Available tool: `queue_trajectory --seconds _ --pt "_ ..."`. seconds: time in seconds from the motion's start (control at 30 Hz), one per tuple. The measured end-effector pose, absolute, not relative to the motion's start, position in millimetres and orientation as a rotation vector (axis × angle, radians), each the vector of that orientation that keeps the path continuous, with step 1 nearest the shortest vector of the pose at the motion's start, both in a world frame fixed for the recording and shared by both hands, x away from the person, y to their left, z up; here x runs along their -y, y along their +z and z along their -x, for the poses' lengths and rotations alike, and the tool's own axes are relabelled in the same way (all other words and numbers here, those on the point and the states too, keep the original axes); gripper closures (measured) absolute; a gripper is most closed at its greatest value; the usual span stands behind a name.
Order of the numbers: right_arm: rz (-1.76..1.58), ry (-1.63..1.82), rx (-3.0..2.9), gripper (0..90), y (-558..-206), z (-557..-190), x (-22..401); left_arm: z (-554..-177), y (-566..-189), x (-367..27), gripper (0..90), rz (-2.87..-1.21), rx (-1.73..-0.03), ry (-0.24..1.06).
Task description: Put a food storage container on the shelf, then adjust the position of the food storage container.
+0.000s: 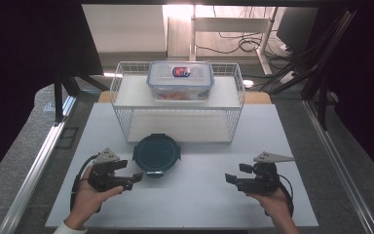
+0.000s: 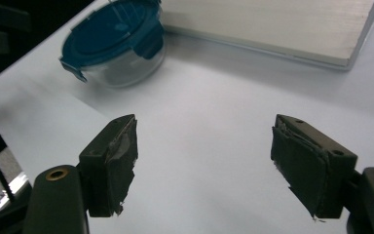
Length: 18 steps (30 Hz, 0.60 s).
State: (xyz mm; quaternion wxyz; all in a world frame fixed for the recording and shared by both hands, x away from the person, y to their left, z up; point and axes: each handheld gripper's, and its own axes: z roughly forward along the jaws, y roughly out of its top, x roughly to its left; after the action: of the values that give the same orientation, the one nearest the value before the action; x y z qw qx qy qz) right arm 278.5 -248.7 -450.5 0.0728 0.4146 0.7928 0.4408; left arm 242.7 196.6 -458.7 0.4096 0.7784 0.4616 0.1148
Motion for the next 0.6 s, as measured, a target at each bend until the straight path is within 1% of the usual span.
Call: queue_trajectory --seconds 0.17,0.6 --pt "-1.225 1.308 -2.384 24.9 -451.3 -277.0 248.3 -241.9 -458.1 -197.4 24.9 -1.955 -1.174 0.3" --pt "-1.216 1.266 -2.413 25.3 -455.6 -277.4 245.5 -243.3 -455.8 -202.8 24.4 -1.924 -1.198 0.323"
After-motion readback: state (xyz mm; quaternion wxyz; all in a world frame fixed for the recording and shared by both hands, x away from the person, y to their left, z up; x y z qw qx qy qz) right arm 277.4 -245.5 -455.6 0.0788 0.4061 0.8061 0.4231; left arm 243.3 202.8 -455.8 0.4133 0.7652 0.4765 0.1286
